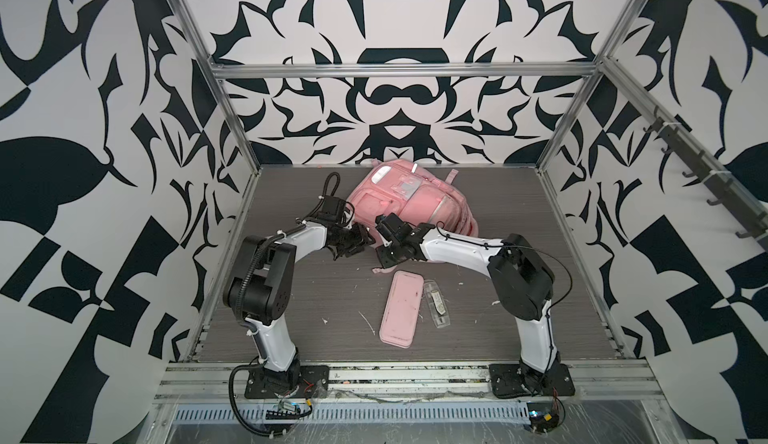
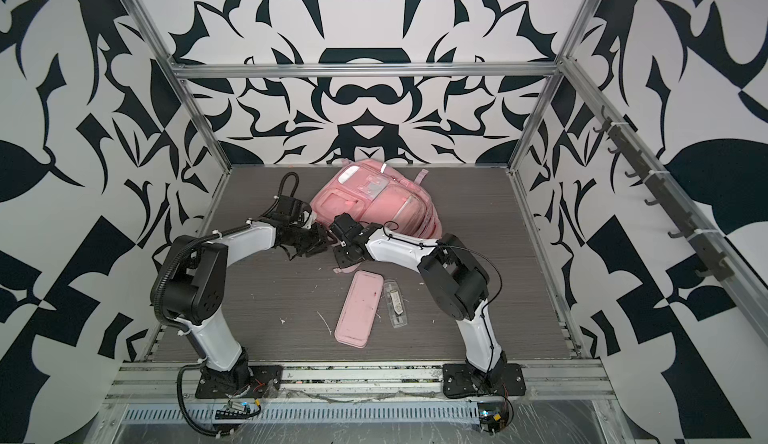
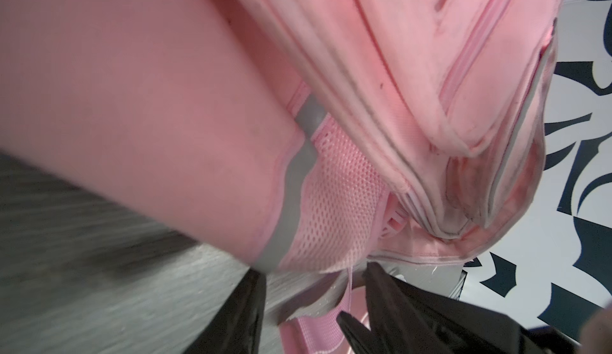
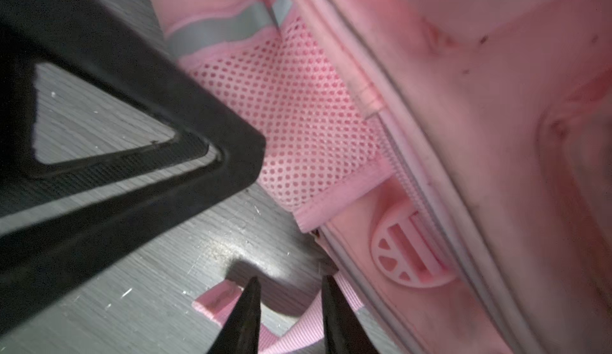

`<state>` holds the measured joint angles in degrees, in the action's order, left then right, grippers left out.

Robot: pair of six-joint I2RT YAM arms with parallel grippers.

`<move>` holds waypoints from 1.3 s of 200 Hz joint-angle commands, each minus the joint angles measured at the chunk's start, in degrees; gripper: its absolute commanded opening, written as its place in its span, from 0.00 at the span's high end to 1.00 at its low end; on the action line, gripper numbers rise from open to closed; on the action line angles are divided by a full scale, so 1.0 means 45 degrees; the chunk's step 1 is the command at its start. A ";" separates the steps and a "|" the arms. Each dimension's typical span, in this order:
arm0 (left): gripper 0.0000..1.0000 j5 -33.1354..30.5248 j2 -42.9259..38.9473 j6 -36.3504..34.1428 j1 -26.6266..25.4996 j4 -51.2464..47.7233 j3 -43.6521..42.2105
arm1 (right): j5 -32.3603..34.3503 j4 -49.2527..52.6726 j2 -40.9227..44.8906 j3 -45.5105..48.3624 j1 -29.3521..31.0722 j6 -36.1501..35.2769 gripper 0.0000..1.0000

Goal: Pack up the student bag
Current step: 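Pinch the zipper pull with the right gripper while the left grips the bag edge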

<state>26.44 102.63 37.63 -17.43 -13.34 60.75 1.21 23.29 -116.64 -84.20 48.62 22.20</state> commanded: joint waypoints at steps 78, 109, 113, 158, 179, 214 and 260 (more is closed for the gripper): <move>0.51 0.0158 0.0630 -0.0002 -0.0007 0.0192 0.0051 | 0.1267 0.0636 -0.0251 -0.0964 0.0056 -0.0939 0.66; 0.55 0.0109 0.0783 -0.0041 -0.0001 0.0192 -0.0021 | 0.1483 0.0663 -0.0306 -0.1029 0.0054 -0.1075 0.66; 0.55 0.0118 0.0804 -0.0056 -0.0003 0.0192 -0.0024 | 0.1521 0.0647 -0.0329 -0.1033 0.0045 -0.1084 0.66; 0.59 -0.0054 0.0904 -0.0090 -0.0013 0.0153 -0.0062 | 0.1861 0.0661 -0.0542 -0.1109 0.0054 -0.1328 0.66; 0.60 -0.0152 0.0999 -0.0139 -0.0007 0.0104 -0.0029 | 0.1947 0.0681 -0.0699 -0.1219 0.0025 -0.1413 0.66; 0.60 -0.0171 0.1100 -0.0158 -0.0012 0.0094 -0.0023 | 0.2010 0.0661 -0.0921 -0.1400 -0.0023 -0.1520 0.68; 0.61 -0.0231 0.1080 -0.0184 0.0004 0.0056 -0.0029 | 0.1883 0.0583 -0.1127 -0.1414 -0.0152 -0.1583 0.71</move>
<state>26.35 106.59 37.47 -17.43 -12.19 60.75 7.81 25.89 -122.10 -88.42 48.75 15.90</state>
